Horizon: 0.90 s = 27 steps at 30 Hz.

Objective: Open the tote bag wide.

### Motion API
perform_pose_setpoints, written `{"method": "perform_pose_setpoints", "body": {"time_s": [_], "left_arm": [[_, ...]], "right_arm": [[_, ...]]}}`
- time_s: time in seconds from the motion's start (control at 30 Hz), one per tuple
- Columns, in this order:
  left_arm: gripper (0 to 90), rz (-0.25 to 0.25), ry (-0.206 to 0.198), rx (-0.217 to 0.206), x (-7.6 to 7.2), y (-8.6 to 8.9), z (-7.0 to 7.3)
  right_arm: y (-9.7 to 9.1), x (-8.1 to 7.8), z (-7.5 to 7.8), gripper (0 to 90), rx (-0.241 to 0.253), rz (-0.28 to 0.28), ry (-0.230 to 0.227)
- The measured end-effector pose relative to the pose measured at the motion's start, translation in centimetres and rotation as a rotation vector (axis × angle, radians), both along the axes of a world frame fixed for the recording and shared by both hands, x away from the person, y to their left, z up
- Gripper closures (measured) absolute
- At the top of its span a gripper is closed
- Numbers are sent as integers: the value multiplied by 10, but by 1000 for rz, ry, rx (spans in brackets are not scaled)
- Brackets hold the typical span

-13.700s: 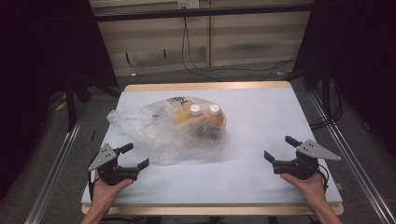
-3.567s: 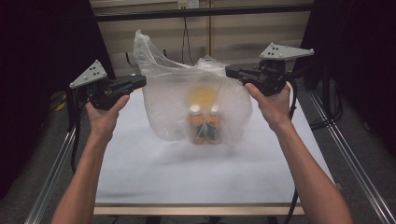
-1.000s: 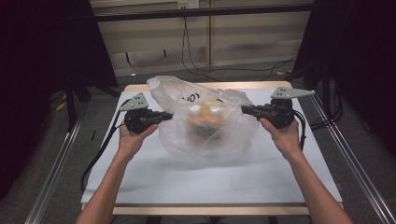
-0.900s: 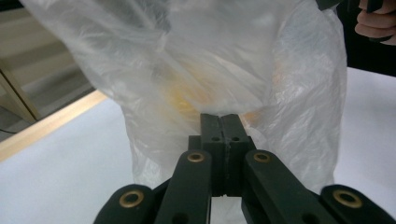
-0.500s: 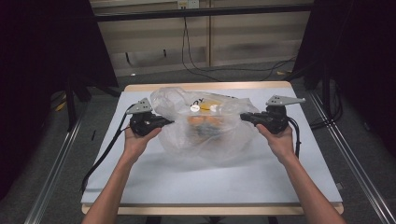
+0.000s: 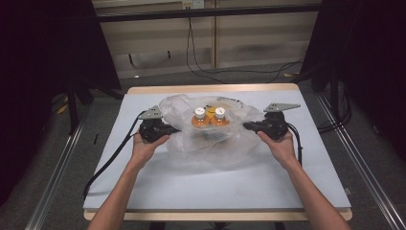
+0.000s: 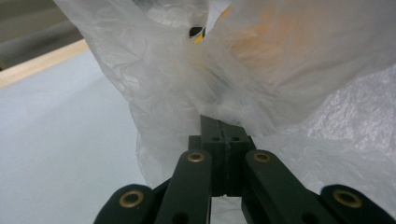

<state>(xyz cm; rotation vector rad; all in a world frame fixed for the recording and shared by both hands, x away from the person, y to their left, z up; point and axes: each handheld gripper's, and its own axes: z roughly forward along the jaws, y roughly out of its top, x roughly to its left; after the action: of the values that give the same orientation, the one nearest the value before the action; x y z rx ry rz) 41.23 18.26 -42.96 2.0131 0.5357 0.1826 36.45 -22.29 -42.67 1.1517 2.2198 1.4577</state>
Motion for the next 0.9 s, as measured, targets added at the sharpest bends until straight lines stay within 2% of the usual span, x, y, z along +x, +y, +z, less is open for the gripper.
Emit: {"method": "perform_pose_setpoints", "body": {"time_s": [0.1, 0.17, 0.3, 0.4, 0.43, 0.57, 0.63, 0.7, 0.77, 0.9], "left_arm": [[900, 13, 29, 10, 3, 0, -11], [900, 11, 37, 31, 3, -1, -16], [900, 7, 55, 46, 3, 0, -24], [900, 7, 61, 83, 3, 0, -29], [900, 2, 64, 83, 3, 0, -31], [900, 3, 78, 123, 3, -1, -39], [900, -6, 81, 118, 4, -2, -42], [900, -9, 87, 140, 4, -1, -42], [900, -13, 92, 140, 5, -2, -44], [900, -18, 105, 184, 5, -6, -54]], "right_arm": [[0, 2, -8, 894, -19, -1, 19], [0, 2, -12, 895, -28, 0, 29], [0, 2, -19, 895, -47, 9, 44], [0, 2, -25, 895, -65, 23, 48], [0, 1, -28, 895, -75, 26, 53], [4, 1, -39, 895, -119, 34, 89], [5, 2, -42, 895, -134, 40, 102], [6, 3, -45, 895, -150, 44, 107], [7, 3, -49, 895, -164, 47, 120], [10, 4, -55, 896, -200, 59, 131]]}}
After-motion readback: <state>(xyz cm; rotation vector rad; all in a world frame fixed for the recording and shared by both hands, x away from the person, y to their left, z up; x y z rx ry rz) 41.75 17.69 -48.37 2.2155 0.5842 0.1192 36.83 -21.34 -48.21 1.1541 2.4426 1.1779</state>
